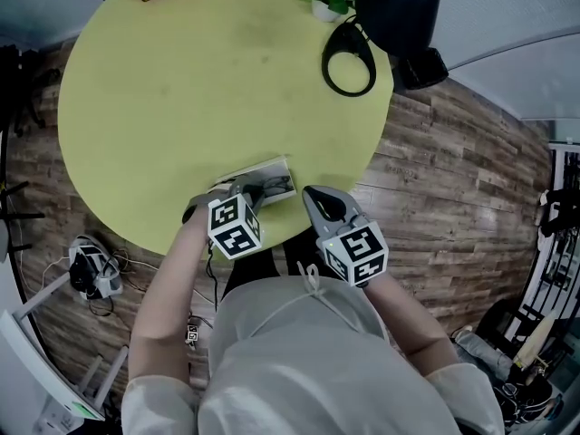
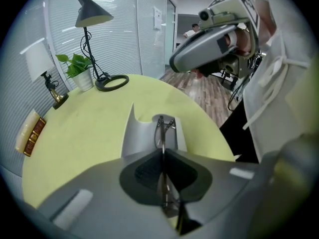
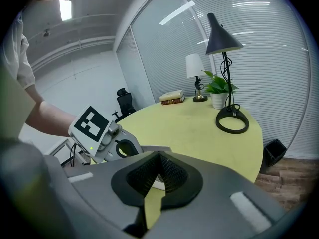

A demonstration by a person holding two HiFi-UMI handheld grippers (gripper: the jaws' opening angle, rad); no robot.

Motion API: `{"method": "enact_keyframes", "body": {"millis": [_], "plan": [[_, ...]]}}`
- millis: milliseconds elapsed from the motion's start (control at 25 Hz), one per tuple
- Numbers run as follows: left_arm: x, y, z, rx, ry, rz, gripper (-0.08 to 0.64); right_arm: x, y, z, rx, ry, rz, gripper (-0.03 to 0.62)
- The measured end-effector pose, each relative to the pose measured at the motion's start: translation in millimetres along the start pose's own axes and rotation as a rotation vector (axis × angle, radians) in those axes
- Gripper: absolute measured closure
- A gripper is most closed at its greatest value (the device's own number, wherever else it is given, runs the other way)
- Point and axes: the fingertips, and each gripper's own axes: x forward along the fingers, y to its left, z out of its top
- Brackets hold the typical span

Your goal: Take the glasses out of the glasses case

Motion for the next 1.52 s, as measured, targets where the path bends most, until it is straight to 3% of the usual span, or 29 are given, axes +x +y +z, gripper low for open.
{"method": "enact_keyframes", "body": {"millis": [400,520,880,1520], "plan": [[-45,15,21,-0.023,-0.11,0.154,0.546,-13,4,18,-0.026,-0.045,-0.007,0.592],[-62,20,28,-0.065,-0.16,0.203,0.546,-15,5,27,-0.04,-0.064,-0.002,0.592],[-139,40,40,-0.301,-0.371,0.405,0.546,-17,21,55,-0.101,-0.111,0.043,0.592],[-296,54,25,-0.761,-0.827,0.891,0.545,-31,73,132,-0.204,-0.259,0.148,0.592]]}}
